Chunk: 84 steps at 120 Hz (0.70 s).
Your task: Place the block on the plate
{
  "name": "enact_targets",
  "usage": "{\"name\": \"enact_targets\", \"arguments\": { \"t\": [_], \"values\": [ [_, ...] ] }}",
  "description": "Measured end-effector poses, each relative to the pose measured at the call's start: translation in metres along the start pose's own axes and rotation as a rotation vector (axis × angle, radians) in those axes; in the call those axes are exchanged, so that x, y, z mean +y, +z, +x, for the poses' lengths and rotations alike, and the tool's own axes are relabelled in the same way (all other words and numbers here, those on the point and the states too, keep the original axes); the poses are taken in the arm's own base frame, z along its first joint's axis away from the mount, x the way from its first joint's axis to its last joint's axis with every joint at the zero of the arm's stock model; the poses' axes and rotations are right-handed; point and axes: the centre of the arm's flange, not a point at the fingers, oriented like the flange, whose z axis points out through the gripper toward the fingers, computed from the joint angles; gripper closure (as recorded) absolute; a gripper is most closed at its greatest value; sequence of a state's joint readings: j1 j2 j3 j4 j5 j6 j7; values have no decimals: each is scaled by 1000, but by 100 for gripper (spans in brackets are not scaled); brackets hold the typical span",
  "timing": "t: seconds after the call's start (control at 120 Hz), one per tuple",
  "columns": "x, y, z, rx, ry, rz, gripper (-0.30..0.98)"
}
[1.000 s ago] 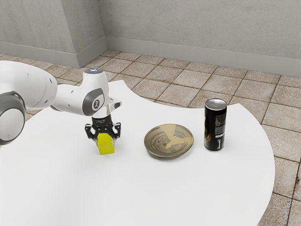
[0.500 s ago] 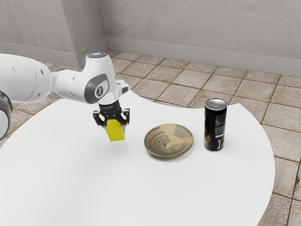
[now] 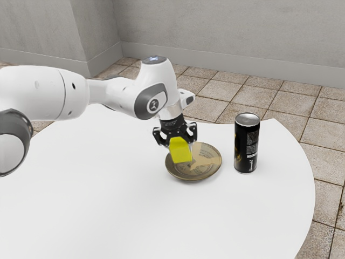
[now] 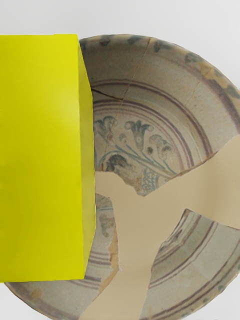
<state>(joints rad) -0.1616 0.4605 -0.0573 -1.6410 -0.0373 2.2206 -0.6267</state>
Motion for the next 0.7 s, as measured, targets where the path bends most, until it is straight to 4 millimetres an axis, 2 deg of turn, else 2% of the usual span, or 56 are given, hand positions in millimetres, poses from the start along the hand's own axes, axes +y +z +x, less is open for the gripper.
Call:
{"name": "enact_targets", "arguments": {
  "t": [0.1, 0.217, 0.333, 0.467, 0.517, 0.7],
  "values": [
    [6, 9, 10, 8, -25, 3, 28],
    [6, 14, 11, 8, -51, 7, 17],
    [5, 5, 9, 16, -72, 5, 10],
    [0, -32, -1, 43, -88, -11, 5],
    [-5, -51, -4, 48, -94, -9, 4],
    [-60, -133, 9, 94, -91, 52, 2]
  ]
}}
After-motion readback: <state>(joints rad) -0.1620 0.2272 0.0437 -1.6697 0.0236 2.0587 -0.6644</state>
